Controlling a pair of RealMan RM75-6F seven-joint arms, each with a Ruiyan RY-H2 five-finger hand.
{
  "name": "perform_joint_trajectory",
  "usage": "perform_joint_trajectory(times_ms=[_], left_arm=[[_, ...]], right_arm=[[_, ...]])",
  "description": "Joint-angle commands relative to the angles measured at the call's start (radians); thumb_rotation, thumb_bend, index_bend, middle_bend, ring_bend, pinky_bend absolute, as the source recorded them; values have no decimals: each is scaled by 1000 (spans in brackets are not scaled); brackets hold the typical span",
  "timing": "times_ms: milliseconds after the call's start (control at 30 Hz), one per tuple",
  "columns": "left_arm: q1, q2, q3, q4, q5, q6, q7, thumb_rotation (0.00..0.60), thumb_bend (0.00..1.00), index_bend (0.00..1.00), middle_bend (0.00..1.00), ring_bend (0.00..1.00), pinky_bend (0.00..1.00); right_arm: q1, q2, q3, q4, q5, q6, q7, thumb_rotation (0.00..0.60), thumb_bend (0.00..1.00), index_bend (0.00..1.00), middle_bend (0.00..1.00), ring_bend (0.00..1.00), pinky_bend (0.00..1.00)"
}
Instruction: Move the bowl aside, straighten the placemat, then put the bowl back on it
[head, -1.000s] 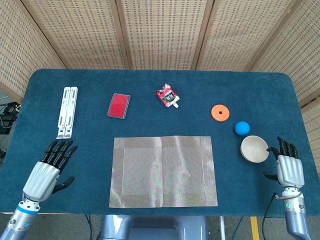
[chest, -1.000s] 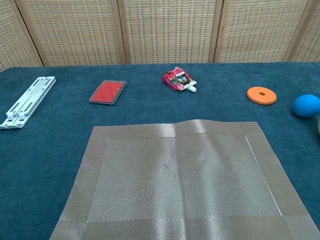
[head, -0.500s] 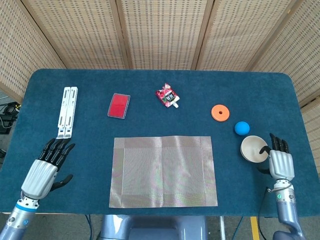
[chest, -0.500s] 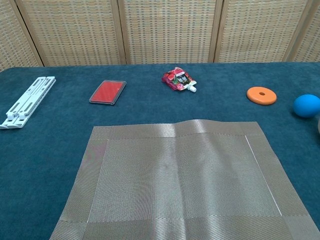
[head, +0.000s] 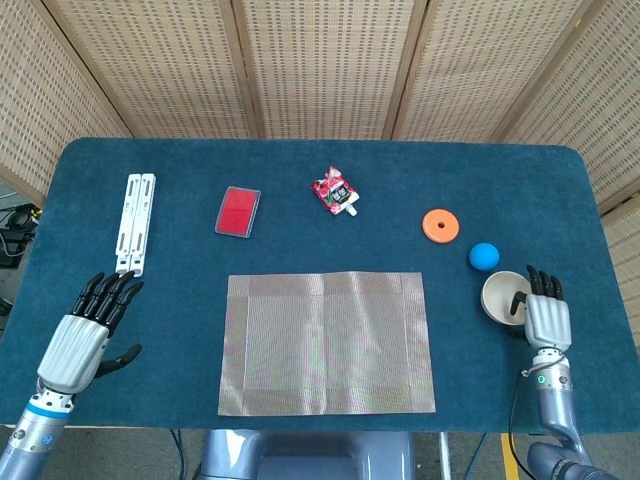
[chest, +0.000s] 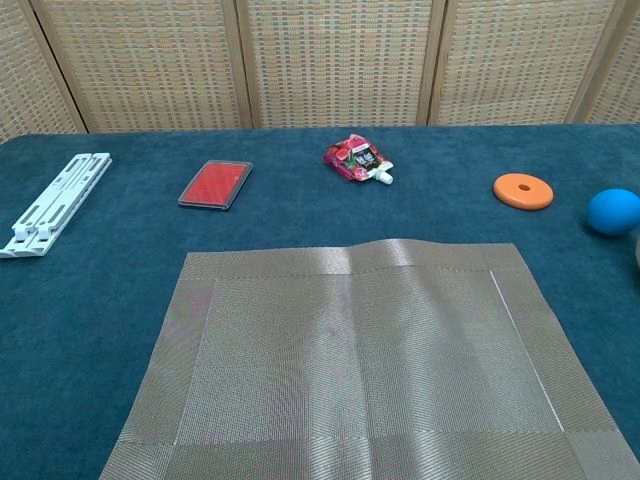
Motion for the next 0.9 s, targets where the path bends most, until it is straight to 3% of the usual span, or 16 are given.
perform_joint_trajectory(times_ms=[33, 167, 400, 567, 700, 900], left_arm=[[1, 0, -2, 1, 2, -2, -2, 600, 198, 41, 0, 0, 0], [4, 0, -6, 2, 5, -4, -7, 600, 198, 49, 0, 0, 0], [9, 2, -11, -2, 14, -3, -8, 600, 198, 51, 0, 0, 0], [14, 6, -15, -7, 20, 4, -14, 600, 199, 53, 0, 0, 0], [17, 9, -20, -9, 19, 5, -22, 600, 198, 60, 0, 0, 0], [24, 16, -26, -10, 23, 17, -31, 600, 198, 61, 0, 0, 0]], right_arm=[[11, -33, -1, 44, -10, -11, 31, 600, 401, 689, 132, 0, 0], [10, -47, -4, 60, -31, 12, 53, 600, 507, 732, 156, 0, 0], [-3, -28, -15, -14, -78, 80, 60, 600, 538, 758, 165, 0, 0], [-23, 9, -42, -121, -133, 151, 32, 600, 532, 757, 165, 0, 0], [-46, 34, -109, -244, -233, 230, -38, 600, 524, 756, 163, 0, 0], [-39, 2, -164, -388, -320, 250, -168, 600, 513, 756, 163, 0, 0]])
